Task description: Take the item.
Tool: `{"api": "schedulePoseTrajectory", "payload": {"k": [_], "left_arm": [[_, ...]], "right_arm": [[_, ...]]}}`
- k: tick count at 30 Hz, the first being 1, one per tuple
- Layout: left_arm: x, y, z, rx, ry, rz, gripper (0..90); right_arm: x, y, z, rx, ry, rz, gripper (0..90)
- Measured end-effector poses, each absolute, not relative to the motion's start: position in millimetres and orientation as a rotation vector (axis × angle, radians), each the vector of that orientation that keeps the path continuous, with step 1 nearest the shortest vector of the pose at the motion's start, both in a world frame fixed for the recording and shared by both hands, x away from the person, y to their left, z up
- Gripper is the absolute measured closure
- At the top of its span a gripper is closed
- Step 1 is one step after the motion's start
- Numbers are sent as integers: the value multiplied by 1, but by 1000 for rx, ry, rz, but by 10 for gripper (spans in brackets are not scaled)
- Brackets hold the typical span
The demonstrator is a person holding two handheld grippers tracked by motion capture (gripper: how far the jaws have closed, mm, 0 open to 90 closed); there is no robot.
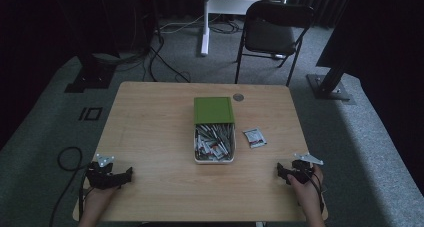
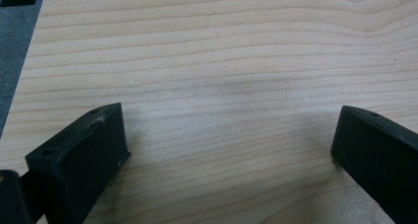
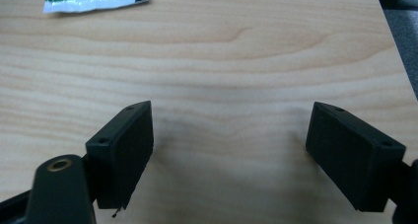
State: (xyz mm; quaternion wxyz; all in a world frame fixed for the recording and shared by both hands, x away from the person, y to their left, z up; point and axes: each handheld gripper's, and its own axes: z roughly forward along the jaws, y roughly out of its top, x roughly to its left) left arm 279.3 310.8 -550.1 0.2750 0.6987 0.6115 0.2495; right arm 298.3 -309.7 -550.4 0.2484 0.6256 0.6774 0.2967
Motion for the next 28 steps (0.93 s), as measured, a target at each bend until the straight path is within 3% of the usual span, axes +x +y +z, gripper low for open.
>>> {"api": "schedulePoseTrajectory", "payload": {"k": [4, 28], "left_arm": [[279, 311, -550, 1878, 1644, 671, 13], [279, 311, -550, 1879, 1644, 671, 13]], "right_arm": [[291, -307, -554, 1695, 1831, 798, 142], [279, -306, -556, 1715, 1790, 793, 126]]}}
